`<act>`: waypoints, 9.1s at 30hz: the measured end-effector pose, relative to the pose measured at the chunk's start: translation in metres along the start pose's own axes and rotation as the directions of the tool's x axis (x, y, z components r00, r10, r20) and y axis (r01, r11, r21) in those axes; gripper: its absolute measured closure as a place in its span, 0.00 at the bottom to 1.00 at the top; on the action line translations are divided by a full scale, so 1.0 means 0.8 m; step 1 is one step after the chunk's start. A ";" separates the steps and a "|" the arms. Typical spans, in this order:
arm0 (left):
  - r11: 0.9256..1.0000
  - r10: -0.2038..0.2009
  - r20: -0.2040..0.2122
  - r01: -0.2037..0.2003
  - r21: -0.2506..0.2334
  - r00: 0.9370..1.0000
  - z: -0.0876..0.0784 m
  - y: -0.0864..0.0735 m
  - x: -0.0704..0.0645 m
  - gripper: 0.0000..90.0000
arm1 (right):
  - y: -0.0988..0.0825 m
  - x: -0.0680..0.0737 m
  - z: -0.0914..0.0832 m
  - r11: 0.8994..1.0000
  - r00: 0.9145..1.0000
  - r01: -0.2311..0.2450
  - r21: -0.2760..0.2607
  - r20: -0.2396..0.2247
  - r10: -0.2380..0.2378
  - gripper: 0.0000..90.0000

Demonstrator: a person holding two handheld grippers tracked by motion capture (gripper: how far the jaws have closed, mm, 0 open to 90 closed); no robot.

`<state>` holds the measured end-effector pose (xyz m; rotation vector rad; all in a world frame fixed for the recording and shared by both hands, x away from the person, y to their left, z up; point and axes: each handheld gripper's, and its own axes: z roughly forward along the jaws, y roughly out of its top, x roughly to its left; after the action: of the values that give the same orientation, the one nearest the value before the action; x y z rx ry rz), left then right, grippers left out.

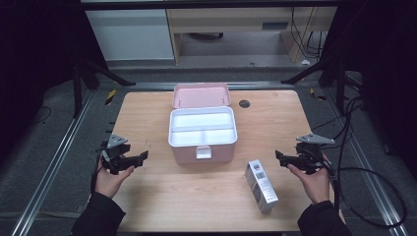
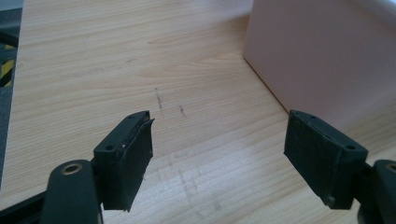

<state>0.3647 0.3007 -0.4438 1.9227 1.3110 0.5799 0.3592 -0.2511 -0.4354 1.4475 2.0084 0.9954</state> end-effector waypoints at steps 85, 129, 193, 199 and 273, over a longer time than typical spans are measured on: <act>0.986 0.101 0.055 -0.107 0.126 0.993 0.014 -0.008 -0.032 0.28 | -0.022 0.109 0.020 0.865 0.963 0.251 0.435 -0.199 -0.180 0.61; 0.998 0.067 0.052 -0.066 -0.019 0.996 -0.007 0.046 -0.038 0.34 | 0.038 0.015 -0.013 0.996 0.998 0.065 0.064 -0.013 -0.064 0.41; 0.990 0.136 0.142 -0.141 0.027 0.981 0.065 0.088 -0.092 0.62 | 0.088 0.131 0.074 0.989 0.961 0.147 -0.007 -0.237 -0.145 0.67; 0.985 0.173 0.136 -0.171 -0.027 0.976 0.058 0.092 -0.090 0.51 | 0.089 0.131 0.072 0.990 0.961 0.143 -0.014 -0.238 -0.143 0.61; 0.654 0.600 0.514 -0.746 0.125 0.613 0.118 0.185 -0.078 0.87 | 0.185 0.130 0.146 0.647 0.587 0.756 0.103 -0.545 -0.599 0.88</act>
<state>0.4958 0.1814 -0.3876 2.6600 0.3379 0.2452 0.4981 -0.0933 -0.3890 0.3895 2.8647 0.6942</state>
